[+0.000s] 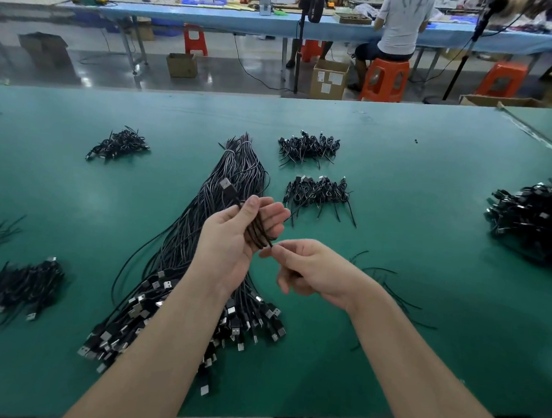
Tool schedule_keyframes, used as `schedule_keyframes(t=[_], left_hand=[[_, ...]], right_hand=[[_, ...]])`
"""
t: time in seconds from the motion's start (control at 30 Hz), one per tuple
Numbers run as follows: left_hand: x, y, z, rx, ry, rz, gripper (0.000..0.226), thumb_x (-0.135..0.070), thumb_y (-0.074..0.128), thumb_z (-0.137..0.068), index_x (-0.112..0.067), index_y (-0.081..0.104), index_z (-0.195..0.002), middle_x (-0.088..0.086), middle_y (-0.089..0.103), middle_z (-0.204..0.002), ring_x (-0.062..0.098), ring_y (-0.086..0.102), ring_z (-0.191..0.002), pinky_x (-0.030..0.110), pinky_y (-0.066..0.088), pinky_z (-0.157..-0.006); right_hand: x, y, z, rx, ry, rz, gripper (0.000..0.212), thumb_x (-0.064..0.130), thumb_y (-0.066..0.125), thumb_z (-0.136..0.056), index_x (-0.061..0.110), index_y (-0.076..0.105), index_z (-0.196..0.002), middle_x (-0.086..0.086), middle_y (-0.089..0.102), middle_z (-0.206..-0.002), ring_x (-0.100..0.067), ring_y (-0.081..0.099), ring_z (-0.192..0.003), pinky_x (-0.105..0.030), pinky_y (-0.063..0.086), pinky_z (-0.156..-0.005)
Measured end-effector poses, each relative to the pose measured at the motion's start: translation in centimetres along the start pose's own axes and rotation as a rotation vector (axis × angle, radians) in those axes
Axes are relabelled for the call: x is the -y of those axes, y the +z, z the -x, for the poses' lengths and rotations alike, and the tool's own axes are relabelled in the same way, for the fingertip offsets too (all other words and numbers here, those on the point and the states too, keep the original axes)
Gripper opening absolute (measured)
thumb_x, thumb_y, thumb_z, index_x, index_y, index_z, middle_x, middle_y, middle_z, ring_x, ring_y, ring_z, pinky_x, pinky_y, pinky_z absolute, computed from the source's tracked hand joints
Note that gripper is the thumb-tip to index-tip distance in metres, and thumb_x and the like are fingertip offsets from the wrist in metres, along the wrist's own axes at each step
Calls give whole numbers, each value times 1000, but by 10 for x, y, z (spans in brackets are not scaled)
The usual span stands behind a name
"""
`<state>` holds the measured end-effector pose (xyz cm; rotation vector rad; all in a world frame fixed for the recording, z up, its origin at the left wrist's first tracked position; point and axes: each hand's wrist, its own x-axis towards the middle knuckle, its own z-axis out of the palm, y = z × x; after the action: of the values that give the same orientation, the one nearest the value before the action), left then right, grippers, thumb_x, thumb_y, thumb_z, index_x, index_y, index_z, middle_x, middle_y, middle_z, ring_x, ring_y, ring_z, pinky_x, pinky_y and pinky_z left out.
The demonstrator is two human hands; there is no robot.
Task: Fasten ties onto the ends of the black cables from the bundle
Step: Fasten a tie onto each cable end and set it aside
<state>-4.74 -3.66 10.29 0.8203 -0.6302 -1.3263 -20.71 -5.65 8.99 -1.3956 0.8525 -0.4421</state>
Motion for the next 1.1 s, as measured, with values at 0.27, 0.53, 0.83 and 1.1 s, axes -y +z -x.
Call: schedule_keyframes(t=[0.27,0.53,0.83,1.1], left_hand=[[1,-3,0,-42,13,-93,23,-14,53,-102,5,66,-103,17,76,-95,29,75,-87,28,60,-67],[7,-2,2,-52,54,-33,24,-12,53,-102,8,63,-110,21,75,-102,35,74,-97,30,60,-75],[11,-2,2,-37,-2,-12,22,-16,53,-102,1,67,-105,18,76,-102,29,75,-94,38,63,-73],[15,-2,14,104,-142,-61,27,-22,58,-92,1,67,-103,22,74,-98,30,73,-78,38,60,-54]], right_hand=[[2,-5,-2,-94,-81,52,21,26,52,-105,36,64,-119,-8,75,-75,-7,23,-37,-18,22,-36],[1,6,-3,-244,-151,295,31,22,53,-104,13,77,-87,2,47,-54,-16,39,-52,-30,35,-56],[5,5,-7,-33,-78,70,13,7,55,-98,14,63,-105,-10,68,-82,-12,53,-59,-22,42,-54],[1,9,-12,-110,-149,-1,24,9,81,-84,22,68,-100,5,52,-60,-6,46,-51,-21,37,-43]])
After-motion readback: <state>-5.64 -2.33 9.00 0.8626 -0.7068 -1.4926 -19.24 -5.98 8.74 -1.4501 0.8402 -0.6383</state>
